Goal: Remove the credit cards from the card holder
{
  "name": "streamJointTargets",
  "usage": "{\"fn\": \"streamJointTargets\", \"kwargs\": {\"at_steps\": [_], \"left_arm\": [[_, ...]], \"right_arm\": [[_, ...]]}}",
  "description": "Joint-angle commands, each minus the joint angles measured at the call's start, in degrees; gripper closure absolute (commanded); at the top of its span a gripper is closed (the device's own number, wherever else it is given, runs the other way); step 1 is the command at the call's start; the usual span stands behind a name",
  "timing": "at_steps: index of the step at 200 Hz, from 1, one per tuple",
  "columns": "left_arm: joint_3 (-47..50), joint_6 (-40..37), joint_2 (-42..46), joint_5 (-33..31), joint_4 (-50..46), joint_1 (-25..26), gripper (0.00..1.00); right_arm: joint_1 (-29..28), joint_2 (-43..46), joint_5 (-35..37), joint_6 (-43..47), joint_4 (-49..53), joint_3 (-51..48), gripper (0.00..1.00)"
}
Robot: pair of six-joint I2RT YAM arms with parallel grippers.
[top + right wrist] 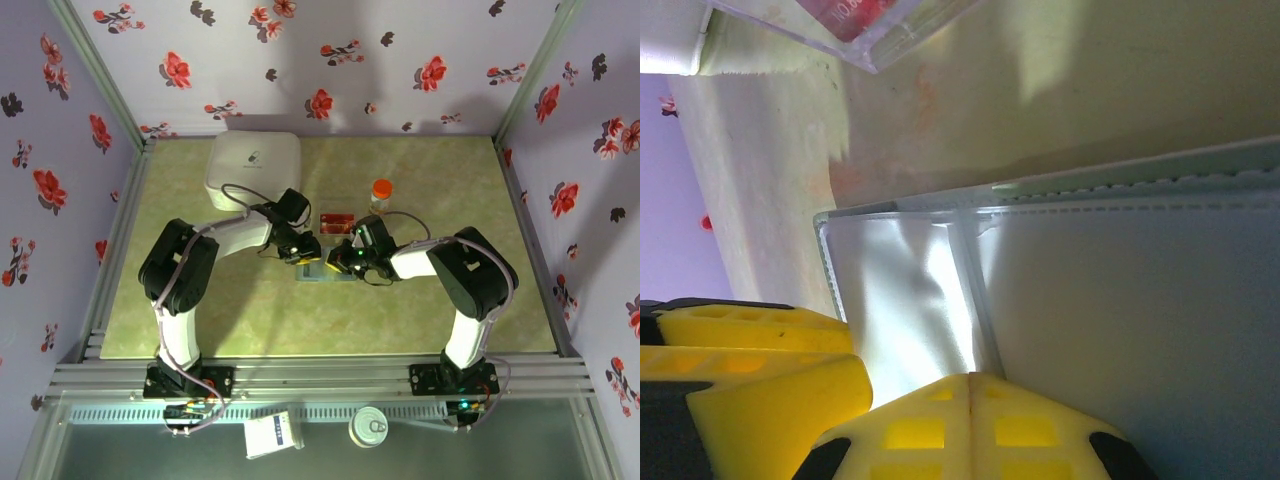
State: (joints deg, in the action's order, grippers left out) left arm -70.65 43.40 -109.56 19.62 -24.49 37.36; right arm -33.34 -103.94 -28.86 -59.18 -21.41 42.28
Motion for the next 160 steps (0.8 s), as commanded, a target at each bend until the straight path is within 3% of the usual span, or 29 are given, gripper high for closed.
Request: {"fn": "streamJointTargets", "kwargs": {"at_steps": [1,56,80,126,160], "left_arm": [[0.88,1.09,0.15,0.92,1.54,0.43,0.77],[2.07,1.96,1.56,1.17,3.81,0.43,0.83],[1.86,2.00,2.39,1.46,3.45,0.43,0.83],[0.43,1.92,4.21,2.92,2.42,0.60,0.80],[-1.28,1.99,3.56,4.06,2.16,1.64,0.78]], "right_arm": [[0.65,-1.43,0.64,-0.52,1.09,-1.28,1.00],[0.65,-0.08,0.27,-1.27,-0.50,-1.65,1.00],[0.59,2.72,0.20,-1.07,0.02,-1.44,0.93],[0.80,9.41,2.41,2.62,8.82,0.51,0.90],[1.47,14.61,9.12,8.06,20.98,2.62,0.87]]}}
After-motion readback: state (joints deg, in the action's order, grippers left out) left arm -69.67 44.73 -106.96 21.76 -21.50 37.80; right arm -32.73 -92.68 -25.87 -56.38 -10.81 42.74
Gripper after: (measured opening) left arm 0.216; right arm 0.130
